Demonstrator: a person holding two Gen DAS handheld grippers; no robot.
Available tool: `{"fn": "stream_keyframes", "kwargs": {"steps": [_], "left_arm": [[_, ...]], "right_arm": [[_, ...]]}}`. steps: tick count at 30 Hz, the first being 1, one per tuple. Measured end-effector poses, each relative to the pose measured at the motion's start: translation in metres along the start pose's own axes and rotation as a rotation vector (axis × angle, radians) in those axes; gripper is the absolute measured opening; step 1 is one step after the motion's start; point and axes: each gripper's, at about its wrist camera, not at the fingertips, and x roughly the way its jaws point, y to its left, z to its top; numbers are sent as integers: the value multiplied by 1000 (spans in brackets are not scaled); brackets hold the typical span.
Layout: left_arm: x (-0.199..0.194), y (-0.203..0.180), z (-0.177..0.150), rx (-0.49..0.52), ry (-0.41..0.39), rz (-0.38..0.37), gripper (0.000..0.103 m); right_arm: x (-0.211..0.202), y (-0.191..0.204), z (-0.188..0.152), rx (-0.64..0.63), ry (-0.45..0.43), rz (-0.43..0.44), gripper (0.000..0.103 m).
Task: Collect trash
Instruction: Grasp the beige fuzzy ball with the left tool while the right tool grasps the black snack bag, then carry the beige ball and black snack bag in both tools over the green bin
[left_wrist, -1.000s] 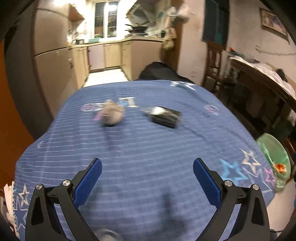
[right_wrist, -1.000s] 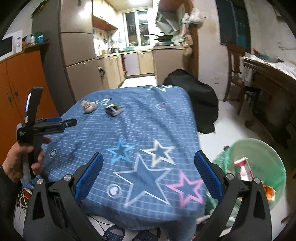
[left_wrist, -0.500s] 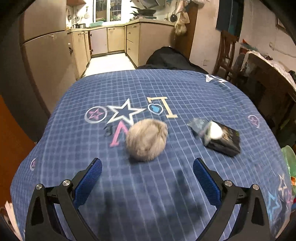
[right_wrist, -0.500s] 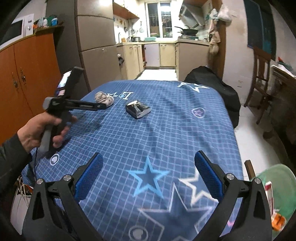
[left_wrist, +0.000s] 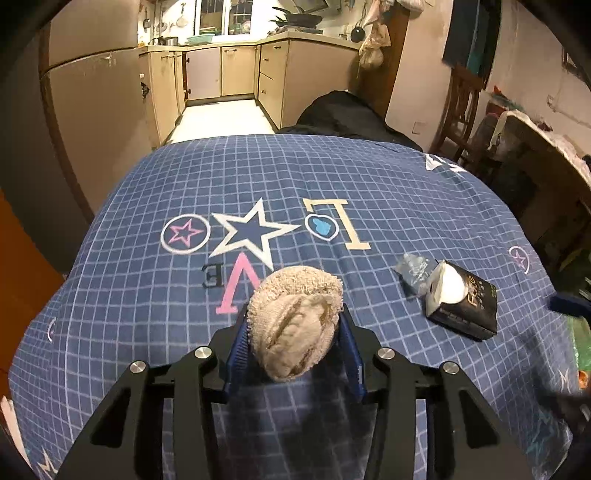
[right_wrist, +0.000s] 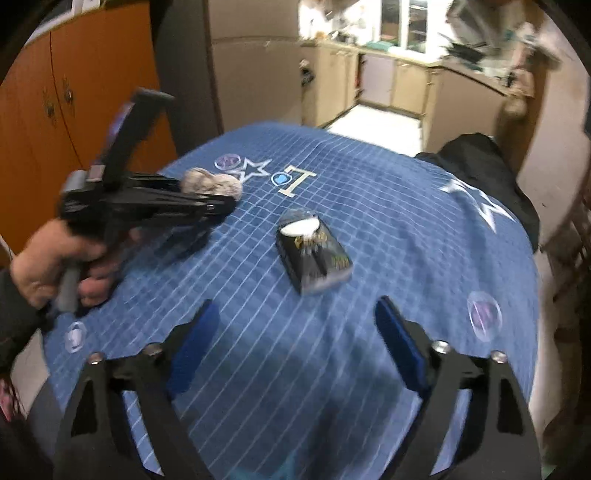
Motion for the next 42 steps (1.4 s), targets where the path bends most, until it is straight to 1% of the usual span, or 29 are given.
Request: {"fn": "stream_keyframes", "kwargs": {"steps": [2, 5, 6, 8, 9, 11, 12, 13, 14, 15, 18, 19, 21, 23, 26, 29, 31, 33, 36, 38, 42], "left_arm": [[-4, 6, -4, -19, -2, -14, 45], [-6, 8, -6, -21, -5, -14, 45], [-7, 7, -7, -17, -5, -13, 45], [-8, 7, -9, -12, -4, -8, 45], [-8, 5, -8, -10, -4, -8, 45], [-9, 6, -8, -10, -5, -10, 45], [-10, 6, -9, -15, -6, -13, 45], [-10, 6, -9, -19, -6, -13, 45], [-10, 6, -9, -22, -8, -12, 45], [-12, 5, -11, -23, -13, -6, 45], [-20, 2, -14, -23, -36, 20, 45], [-25, 0, -15, -24, -50, 26, 45], [-41, -4, -19, -27, -87, 56, 45], [-66, -8, -25, -40, -143, 81, 45], [-112, -15, -38, -63, -236, 100, 46], [-162, -31, -57, -49, -340, 142, 46], [-187, -41, -71, -38, -384, 148, 46], [-213, -54, -89, -24, -427, 158, 46], [-240, -73, -110, -10, -452, 134, 46], [-256, -89, -123, 16, -476, 128, 46], [-277, -107, -134, 9, -498, 92, 46]], "right_arm": [[22, -2, 17, -46, 50, 7, 73], [46, -4, 37, -78, 95, 18, 73], [53, -5, 41, -82, 117, 28, 73], [70, -4, 45, -99, 161, 15, 73], [75, -4, 46, -100, 173, 16, 73], [78, -7, 46, -75, 170, 33, 73], [78, -7, 46, -62, 167, 34, 71], [76, -7, 45, -46, 160, 42, 64], [73, -6, 43, -35, 150, 32, 57], [71, -6, 44, -26, 144, 24, 47], [60, -1, 35, 17, 120, -25, 43], [56, 2, 32, 28, 107, -30, 42], [41, 11, 24, 51, 59, -66, 42], [21, 21, 17, 72, 4, -106, 42], [-25, 37, 7, 124, -126, -159, 42], [-77, 54, -10, 188, -263, -212, 42], [-112, 67, -24, 218, -353, -272, 42], [-135, 78, -35, 229, -413, -299, 42], [-165, 98, -53, 209, -474, -351, 42], [-179, 107, -62, 215, -498, -351, 42], [-197, 112, -73, 233, -534, -362, 42]]}}
